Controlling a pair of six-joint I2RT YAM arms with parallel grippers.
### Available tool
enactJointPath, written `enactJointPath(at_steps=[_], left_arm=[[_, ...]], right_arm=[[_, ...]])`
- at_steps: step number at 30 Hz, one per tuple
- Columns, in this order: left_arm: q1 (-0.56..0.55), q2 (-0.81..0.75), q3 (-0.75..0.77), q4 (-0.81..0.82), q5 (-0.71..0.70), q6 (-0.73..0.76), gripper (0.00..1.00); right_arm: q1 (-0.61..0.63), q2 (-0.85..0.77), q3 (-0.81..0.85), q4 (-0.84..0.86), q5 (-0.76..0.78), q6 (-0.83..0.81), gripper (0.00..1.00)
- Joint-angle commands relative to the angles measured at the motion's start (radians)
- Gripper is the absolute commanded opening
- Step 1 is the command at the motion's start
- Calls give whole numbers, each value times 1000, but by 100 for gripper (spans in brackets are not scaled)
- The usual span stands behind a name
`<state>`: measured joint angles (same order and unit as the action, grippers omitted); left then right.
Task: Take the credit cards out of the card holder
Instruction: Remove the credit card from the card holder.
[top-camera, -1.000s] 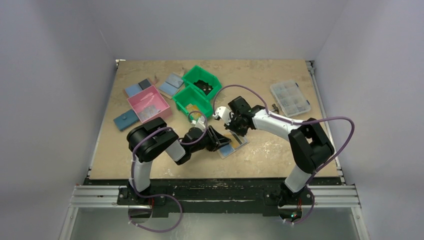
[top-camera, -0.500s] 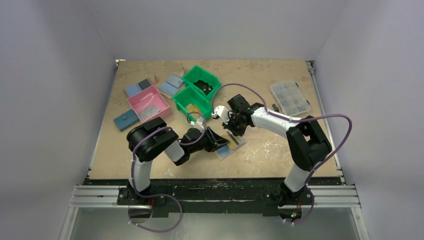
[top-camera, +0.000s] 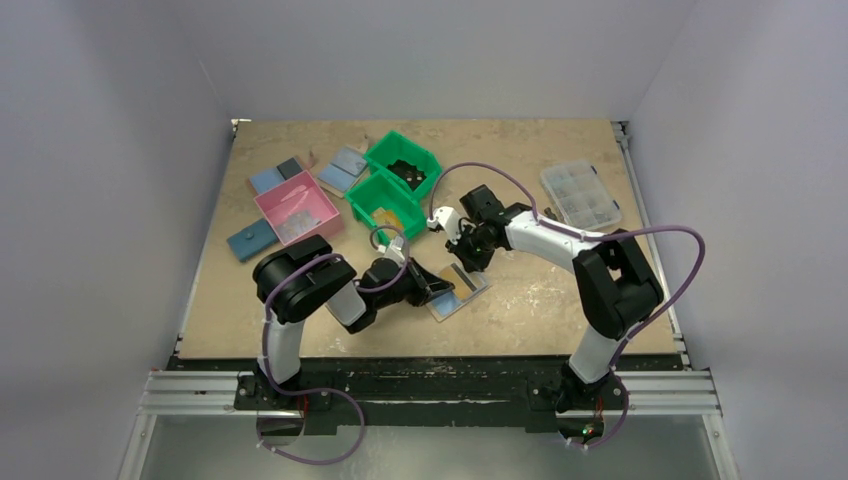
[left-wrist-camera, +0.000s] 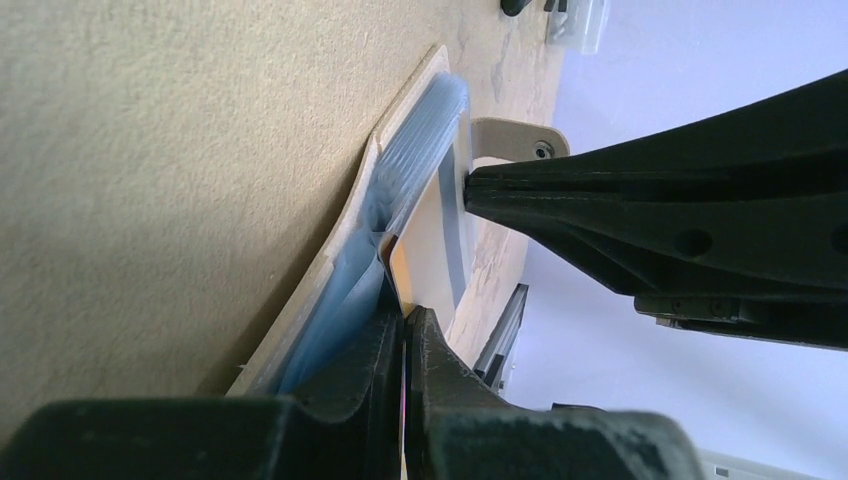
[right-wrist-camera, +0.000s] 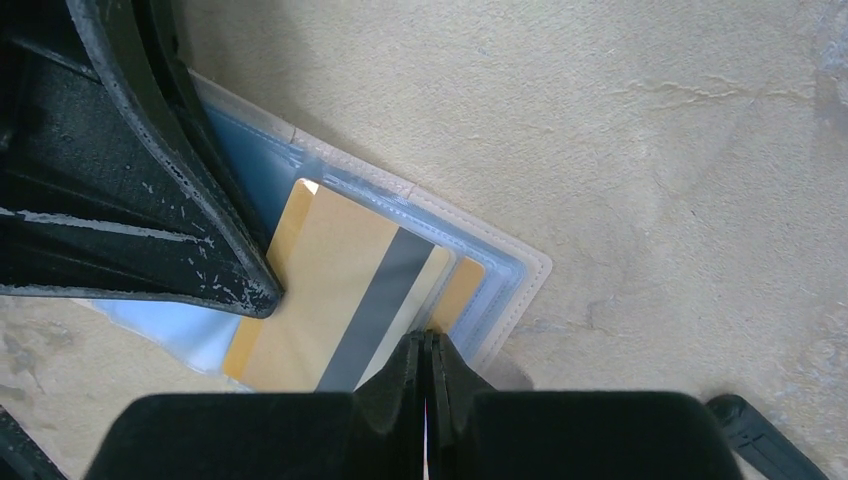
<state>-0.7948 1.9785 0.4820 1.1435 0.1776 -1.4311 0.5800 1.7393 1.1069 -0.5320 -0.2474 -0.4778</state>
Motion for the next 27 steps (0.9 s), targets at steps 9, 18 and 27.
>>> enactJointPath(at_steps=[9, 18, 27], left_arm=[[26, 11, -101, 159, 49, 22, 0], [36, 20, -138, 218, 81, 21, 4], [41, -5, -152, 196, 88, 33, 11]], right_arm=[[8, 114, -53, -21, -22, 56, 9], [8, 121, -53, -26, -23, 54, 15], [8, 120, -51, -29, -24, 51, 16]])
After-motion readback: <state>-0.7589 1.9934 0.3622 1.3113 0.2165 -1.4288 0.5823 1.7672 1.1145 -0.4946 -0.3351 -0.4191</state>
